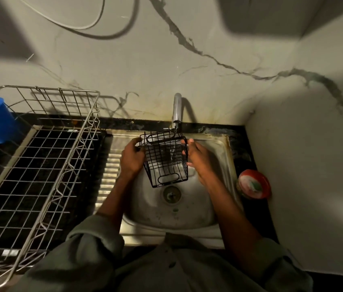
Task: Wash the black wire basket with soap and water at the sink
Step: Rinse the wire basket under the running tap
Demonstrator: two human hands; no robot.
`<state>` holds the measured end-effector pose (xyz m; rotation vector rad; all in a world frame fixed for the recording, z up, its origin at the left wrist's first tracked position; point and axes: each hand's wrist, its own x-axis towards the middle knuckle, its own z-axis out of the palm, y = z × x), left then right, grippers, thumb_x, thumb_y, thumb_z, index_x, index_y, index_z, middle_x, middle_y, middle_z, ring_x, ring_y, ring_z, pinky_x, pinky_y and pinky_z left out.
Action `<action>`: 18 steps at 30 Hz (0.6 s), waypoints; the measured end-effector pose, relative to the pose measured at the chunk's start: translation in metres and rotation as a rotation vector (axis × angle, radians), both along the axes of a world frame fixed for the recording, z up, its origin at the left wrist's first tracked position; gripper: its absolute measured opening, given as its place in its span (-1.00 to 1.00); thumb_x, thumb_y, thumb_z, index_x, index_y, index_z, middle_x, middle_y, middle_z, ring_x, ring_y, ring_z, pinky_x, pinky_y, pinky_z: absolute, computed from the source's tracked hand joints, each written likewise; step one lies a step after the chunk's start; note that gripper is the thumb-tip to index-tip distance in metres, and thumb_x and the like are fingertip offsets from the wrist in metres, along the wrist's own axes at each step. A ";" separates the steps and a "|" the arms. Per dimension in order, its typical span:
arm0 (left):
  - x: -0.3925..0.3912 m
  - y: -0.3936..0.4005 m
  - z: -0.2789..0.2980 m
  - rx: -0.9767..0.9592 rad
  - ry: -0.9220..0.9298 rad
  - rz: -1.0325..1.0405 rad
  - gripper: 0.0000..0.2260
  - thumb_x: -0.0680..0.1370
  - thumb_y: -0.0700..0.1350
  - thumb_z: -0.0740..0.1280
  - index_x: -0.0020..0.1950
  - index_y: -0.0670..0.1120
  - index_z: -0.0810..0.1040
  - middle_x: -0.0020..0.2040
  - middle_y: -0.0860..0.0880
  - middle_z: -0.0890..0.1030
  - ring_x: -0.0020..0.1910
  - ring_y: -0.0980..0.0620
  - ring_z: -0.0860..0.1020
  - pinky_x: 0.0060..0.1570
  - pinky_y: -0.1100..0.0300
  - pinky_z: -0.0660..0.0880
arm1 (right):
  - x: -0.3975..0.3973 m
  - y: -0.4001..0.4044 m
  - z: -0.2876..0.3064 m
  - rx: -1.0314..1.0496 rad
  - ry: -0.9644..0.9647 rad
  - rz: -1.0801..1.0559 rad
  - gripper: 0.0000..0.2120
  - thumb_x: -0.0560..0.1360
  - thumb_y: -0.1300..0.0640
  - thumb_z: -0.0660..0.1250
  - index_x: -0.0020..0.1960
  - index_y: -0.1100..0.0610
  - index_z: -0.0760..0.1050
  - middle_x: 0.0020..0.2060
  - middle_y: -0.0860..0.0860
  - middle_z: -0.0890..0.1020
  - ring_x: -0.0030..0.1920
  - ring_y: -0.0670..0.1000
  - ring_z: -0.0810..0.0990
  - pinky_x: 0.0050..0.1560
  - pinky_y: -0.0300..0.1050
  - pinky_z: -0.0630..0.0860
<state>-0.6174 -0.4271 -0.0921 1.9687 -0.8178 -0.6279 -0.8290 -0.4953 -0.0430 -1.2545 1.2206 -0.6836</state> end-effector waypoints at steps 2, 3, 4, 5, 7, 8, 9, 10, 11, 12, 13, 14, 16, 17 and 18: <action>0.006 0.000 -0.008 0.014 -0.008 0.011 -0.60 0.55 -0.03 0.32 0.40 0.12 0.54 0.05 -0.10 0.75 -0.12 -0.08 0.73 0.04 -0.14 0.68 | 0.000 0.003 0.000 0.001 0.000 -0.006 -0.60 0.69 -0.18 0.08 0.30 -0.07 0.59 0.18 -0.05 0.66 0.17 -0.04 0.62 0.14 0.05 0.58; 0.006 0.000 -0.007 0.019 -0.014 0.011 -0.59 0.53 -0.02 0.32 0.39 0.14 0.54 0.05 -0.09 0.75 -0.10 -0.08 0.73 0.05 -0.15 0.67 | 0.001 0.004 0.000 0.004 -0.002 -0.010 -0.60 0.68 -0.19 0.09 0.30 -0.06 0.60 0.18 -0.04 0.67 0.18 -0.03 0.63 0.14 0.06 0.58; 0.005 0.000 -0.003 0.018 -0.020 0.009 -0.59 0.54 -0.02 0.32 0.40 0.12 0.54 0.07 -0.10 0.75 -0.08 -0.09 0.73 0.07 -0.15 0.67 | 0.001 0.005 -0.001 0.011 -0.005 -0.016 -0.59 0.68 -0.20 0.10 0.31 -0.05 0.59 0.19 -0.03 0.67 0.19 -0.02 0.63 0.15 0.08 0.58; 0.003 0.000 0.003 0.015 -0.025 0.001 -0.60 0.56 -0.05 0.34 0.41 0.10 0.54 0.10 -0.11 0.74 -0.05 -0.09 0.73 0.10 -0.14 0.66 | 0.001 0.005 -0.001 0.022 -0.010 -0.022 -0.58 0.68 -0.20 0.10 0.32 -0.04 0.59 0.21 -0.02 0.66 0.21 -0.01 0.62 0.17 0.10 0.58; 0.000 -0.001 0.010 0.010 -0.034 -0.008 -0.61 0.60 -0.12 0.36 0.44 0.06 0.54 0.15 -0.11 0.73 -0.01 -0.10 0.72 0.16 -0.11 0.64 | 0.001 0.005 -0.001 0.042 -0.012 -0.036 -0.58 0.67 -0.21 0.11 0.31 -0.04 0.59 0.24 0.01 0.64 0.22 0.00 0.60 0.19 0.12 0.57; 0.000 -0.002 0.011 0.013 -0.031 -0.018 -0.60 0.60 -0.14 0.36 0.44 0.07 0.54 0.15 -0.11 0.74 0.02 -0.11 0.72 0.17 -0.10 0.63 | 0.000 0.004 -0.002 0.048 -0.006 -0.043 -0.58 0.66 -0.23 0.12 0.28 -0.05 0.60 0.23 0.02 0.64 0.21 0.00 0.60 0.19 0.13 0.57; -0.001 -0.003 0.013 0.011 -0.027 -0.037 -0.59 0.59 -0.14 0.37 0.44 0.08 0.54 0.15 -0.11 0.74 0.03 -0.11 0.72 0.18 -0.10 0.63 | -0.001 0.004 -0.003 0.049 -0.005 -0.048 -0.58 0.64 -0.26 0.12 0.25 -0.06 0.61 0.20 0.03 0.65 0.20 0.01 0.61 0.19 0.13 0.57; -0.002 -0.005 0.014 0.003 -0.021 -0.053 -0.58 0.58 -0.14 0.37 0.44 0.10 0.54 0.15 -0.09 0.74 0.04 -0.10 0.72 0.18 -0.11 0.63 | -0.003 0.003 -0.005 0.047 -0.006 -0.055 -0.58 0.63 -0.28 0.14 0.22 -0.07 0.62 0.18 0.03 0.66 0.20 0.02 0.61 0.18 0.12 0.57; -0.004 -0.007 0.014 -0.007 -0.009 -0.065 -0.57 0.57 -0.15 0.37 0.44 0.11 0.54 0.16 -0.08 0.73 0.04 -0.09 0.72 0.18 -0.13 0.63 | -0.005 0.002 -0.007 0.045 -0.009 -0.061 -0.58 0.60 -0.30 0.16 0.18 -0.09 0.64 0.16 0.04 0.66 0.19 0.02 0.61 0.17 0.11 0.58; -0.005 -0.009 0.015 -0.014 0.003 -0.076 -0.56 0.57 -0.16 0.37 0.44 0.10 0.54 0.18 -0.08 0.73 0.02 -0.09 0.72 0.17 -0.14 0.64 | -0.008 0.002 -0.007 0.046 -0.015 -0.074 -0.58 0.57 -0.32 0.19 0.15 -0.08 0.64 0.15 0.04 0.67 0.19 0.03 0.62 0.15 0.09 0.59; -0.006 -0.012 0.014 -0.023 0.013 -0.086 -0.56 0.57 -0.18 0.37 0.44 0.09 0.54 0.19 -0.08 0.72 0.01 -0.09 0.72 0.16 -0.15 0.64 | -0.010 0.002 -0.007 0.045 -0.024 -0.090 -0.58 0.54 -0.32 0.22 0.14 -0.07 0.64 0.14 0.05 0.67 0.18 0.03 0.62 0.15 0.08 0.59; -0.007 -0.014 0.015 -0.032 0.019 -0.099 -0.56 0.57 -0.20 0.36 0.44 0.08 0.54 0.18 -0.09 0.72 0.00 -0.10 0.73 0.15 -0.15 0.65 | -0.013 0.001 -0.007 0.041 -0.038 -0.109 -0.57 0.53 -0.31 0.25 0.16 -0.03 0.64 0.13 0.06 0.67 0.17 0.04 0.62 0.15 0.08 0.59; -0.011 -0.018 0.016 -0.058 0.040 -0.123 -0.56 0.58 -0.22 0.37 0.44 0.04 0.55 0.20 -0.11 0.72 0.01 -0.13 0.73 0.12 -0.16 0.66 | -0.017 0.001 -0.006 0.040 -0.045 -0.137 -0.56 0.55 -0.25 0.27 0.24 0.02 0.61 0.14 0.08 0.66 0.16 0.05 0.62 0.17 0.10 0.58; -0.014 -0.020 0.017 -0.074 0.052 -0.133 -0.56 0.58 -0.24 0.38 0.45 0.02 0.55 0.23 -0.11 0.71 0.02 -0.13 0.72 0.12 -0.16 0.66 | -0.020 0.001 -0.004 0.038 -0.047 -0.153 -0.53 0.53 -0.26 0.29 0.26 0.03 0.60 0.14 0.09 0.66 0.17 0.06 0.61 0.16 0.10 0.59; -0.017 -0.022 0.020 -0.081 0.053 -0.143 -0.56 0.58 -0.26 0.38 0.46 -0.02 0.55 0.27 -0.10 0.69 0.05 -0.12 0.71 0.14 -0.16 0.66 | -0.023 0.001 -0.004 0.036 -0.049 -0.165 -0.47 0.48 -0.30 0.30 0.28 0.03 0.60 0.14 0.08 0.66 0.17 0.06 0.61 0.15 0.10 0.59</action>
